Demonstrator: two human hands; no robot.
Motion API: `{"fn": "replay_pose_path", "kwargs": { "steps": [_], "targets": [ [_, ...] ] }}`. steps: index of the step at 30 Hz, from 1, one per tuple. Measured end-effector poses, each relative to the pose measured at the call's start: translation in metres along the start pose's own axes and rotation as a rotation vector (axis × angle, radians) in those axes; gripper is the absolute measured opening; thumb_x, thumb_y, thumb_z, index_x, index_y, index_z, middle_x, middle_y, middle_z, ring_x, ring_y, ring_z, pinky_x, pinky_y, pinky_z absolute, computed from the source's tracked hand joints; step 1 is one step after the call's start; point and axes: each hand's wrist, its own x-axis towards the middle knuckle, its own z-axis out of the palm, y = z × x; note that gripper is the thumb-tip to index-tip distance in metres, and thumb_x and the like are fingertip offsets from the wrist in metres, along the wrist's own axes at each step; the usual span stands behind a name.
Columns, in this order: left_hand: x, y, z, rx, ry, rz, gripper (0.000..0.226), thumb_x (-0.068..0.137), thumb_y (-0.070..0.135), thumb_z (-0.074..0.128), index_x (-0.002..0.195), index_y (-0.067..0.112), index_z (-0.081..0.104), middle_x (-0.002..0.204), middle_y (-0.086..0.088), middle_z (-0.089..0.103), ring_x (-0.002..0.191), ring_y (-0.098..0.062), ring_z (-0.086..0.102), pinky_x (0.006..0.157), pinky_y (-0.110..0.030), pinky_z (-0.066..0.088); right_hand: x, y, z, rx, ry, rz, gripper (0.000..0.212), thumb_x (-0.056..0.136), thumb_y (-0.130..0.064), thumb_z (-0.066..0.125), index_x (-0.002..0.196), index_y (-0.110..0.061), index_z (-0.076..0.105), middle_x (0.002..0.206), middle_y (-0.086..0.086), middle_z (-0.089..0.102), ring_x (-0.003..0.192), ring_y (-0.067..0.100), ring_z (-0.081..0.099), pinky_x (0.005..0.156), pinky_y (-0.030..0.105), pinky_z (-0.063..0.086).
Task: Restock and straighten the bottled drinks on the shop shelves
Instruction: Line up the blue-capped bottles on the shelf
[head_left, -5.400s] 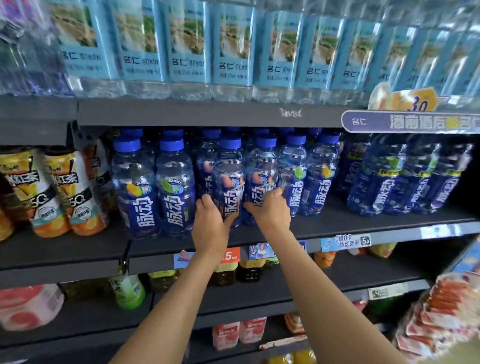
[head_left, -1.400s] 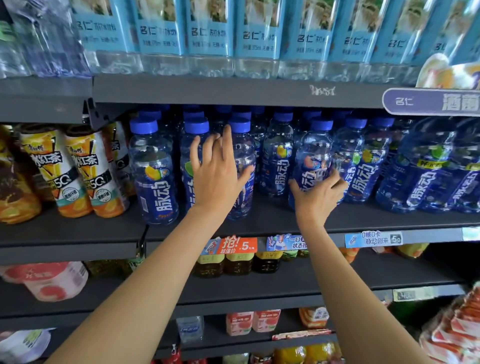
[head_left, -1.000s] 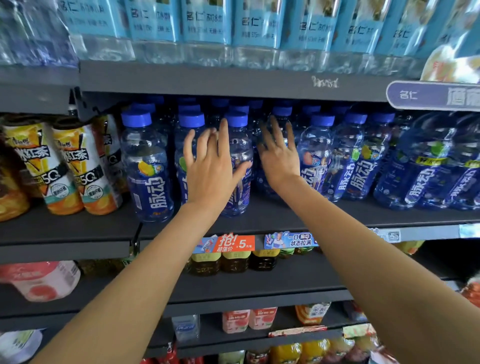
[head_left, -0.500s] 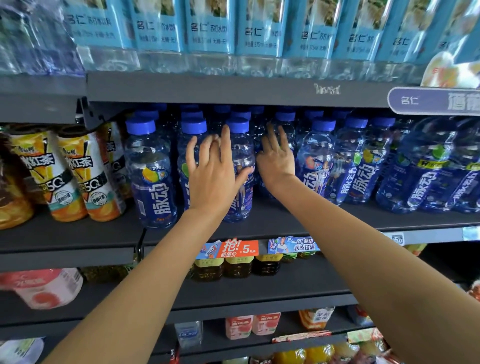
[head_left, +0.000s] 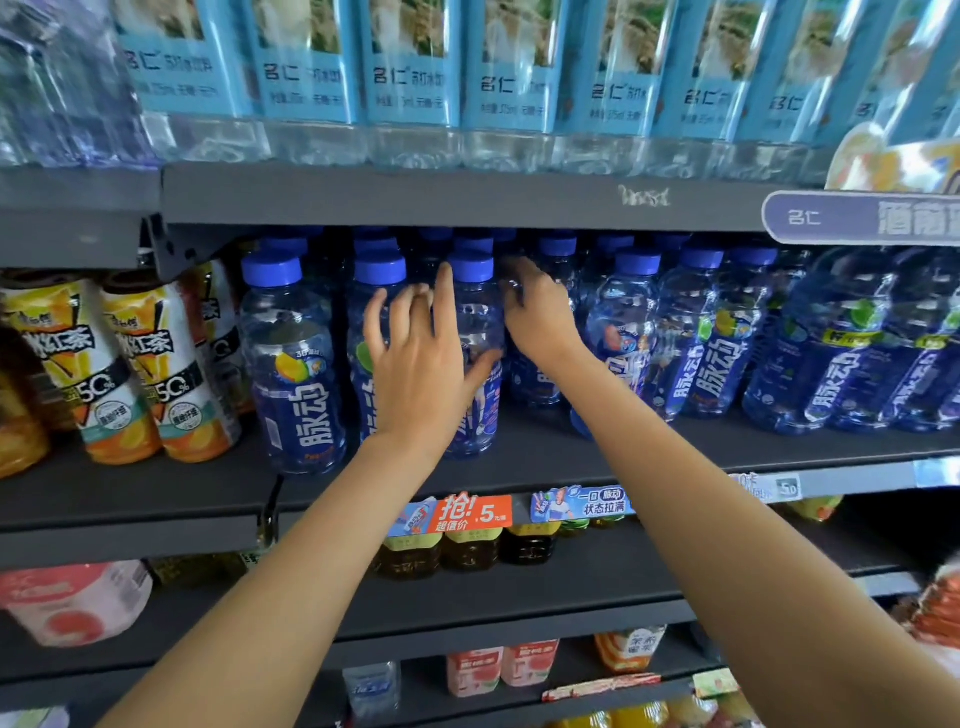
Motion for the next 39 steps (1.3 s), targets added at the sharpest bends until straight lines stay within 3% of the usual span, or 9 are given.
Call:
{"fn": "replay_pose_path", "kwargs": {
  "steps": [4, 7, 14, 17, 19, 22, 25, 30, 39],
  "targets": [
    [0.000, -0.001, -0.002, -0.010, -0.011, 0.006, 0.082, 0.073, 0.051, 0.068, 0.132, 0.000, 0.042, 0.112, -0.018, 0.063, 0.114, -0.033, 0.053, 0.105, -0.042, 0.016, -0.005, 0.006, 0.010, 0.481, -0.206, 0.419, 0.040, 0.102, -0.028, 0.028, 0.138, -0.016, 0.040, 0.140, 0.009, 0.045, 0.127, 0.031, 0.044, 0.108, 0.047, 0.035],
    [0.000, -0.005, -0.001, -0.054, -0.015, 0.020, 0.081, 0.075, 0.053, 0.061, 0.133, 0.001, 0.039, 0.113, -0.018, 0.062, 0.115, -0.033, 0.051, 0.106, -0.043, 0.015, -0.017, 0.019, 0.015, 0.670, -0.271, 0.468, 0.040, 0.102, -0.026, 0.026, 0.141, -0.035, 0.034, 0.144, 0.001, 0.042, 0.129, 0.029, 0.042, 0.102, 0.048, 0.034],
    [-0.002, -0.007, -0.004, -0.047, -0.034, 0.037, 0.079, 0.077, 0.054, 0.056, 0.133, 0.002, 0.036, 0.115, -0.018, 0.061, 0.116, -0.033, 0.050, 0.107, -0.043, 0.015, -0.022, 0.009, 0.020, 0.760, -0.294, 0.469, 0.041, 0.102, -0.020, 0.026, 0.140, -0.031, 0.036, 0.131, 0.001, 0.055, 0.116, 0.025, 0.054, 0.099, 0.044, 0.043],
    [-0.003, -0.007, -0.004, -0.059, -0.036, 0.045, 0.079, 0.078, 0.054, 0.054, 0.134, 0.001, 0.034, 0.117, -0.019, 0.060, 0.117, -0.033, 0.050, 0.108, -0.043, 0.014, -0.033, 0.006, 0.003, 0.551, -0.122, 0.312, 0.038, 0.101, -0.014, 0.030, 0.137, -0.015, 0.043, 0.104, -0.004, 0.058, 0.099, 0.019, 0.056, 0.084, 0.029, 0.047],
    [-0.004, -0.006, -0.005, -0.074, -0.035, 0.043, 0.079, 0.080, 0.054, 0.050, 0.136, 0.001, 0.031, 0.121, -0.018, 0.058, 0.121, -0.032, 0.048, 0.109, -0.043, 0.012, -0.043, 0.013, -0.002, 0.151, 0.089, 0.115, 0.037, 0.097, -0.006, 0.036, 0.133, -0.005, 0.045, 0.114, 0.009, 0.057, 0.098, 0.023, 0.052, 0.074, 0.022, 0.037],
    [-0.010, -0.004, -0.007, -0.112, -0.042, 0.043, 0.074, 0.084, 0.050, 0.045, 0.139, 0.003, 0.029, 0.131, -0.016, 0.052, 0.128, -0.029, 0.038, 0.112, -0.042, 0.009, -0.047, 0.030, 0.012, -0.333, 0.174, 0.039, 0.054, 0.093, -0.006, 0.046, 0.142, 0.003, 0.023, 0.147, 0.026, 0.022, 0.134, 0.037, 0.025, 0.107, 0.030, 0.025],
    [-0.021, -0.006, -0.009, -0.102, -0.064, 0.062, 0.069, 0.086, 0.044, 0.044, 0.139, 0.002, 0.028, 0.136, -0.014, 0.048, 0.132, -0.024, 0.029, 0.113, -0.043, 0.007, -0.030, 0.046, 0.037, -0.546, 0.122, 0.107, 0.067, 0.096, -0.009, 0.040, 0.145, 0.005, -0.004, 0.152, 0.029, -0.003, 0.141, 0.042, 0.008, 0.114, 0.040, 0.019],
    [-0.031, -0.015, -0.011, -0.044, -0.124, 0.102, 0.066, 0.090, 0.045, 0.037, 0.140, 0.004, 0.027, 0.140, -0.011, 0.045, 0.136, -0.019, 0.024, 0.113, -0.041, 0.007, -0.022, 0.050, 0.045, -0.447, 0.212, 0.167, 0.086, 0.088, 0.008, 0.042, 0.143, -0.013, -0.021, 0.152, 0.027, 0.001, 0.134, 0.043, 0.028, 0.102, 0.039, 0.037],
    [-0.037, -0.022, -0.008, 0.010, -0.117, 0.128, 0.069, 0.088, 0.045, 0.046, 0.140, 0.002, 0.030, 0.141, -0.012, 0.044, 0.137, -0.019, 0.022, 0.111, -0.043, 0.012, -0.043, 0.055, 0.030, 0.075, 0.225, -0.047, 0.088, 0.081, 0.007, 0.062, 0.148, -0.023, 0.014, 0.150, 0.011, 0.017, 0.130, 0.020, 0.036, 0.100, 0.029, 0.038]
  ]
}}
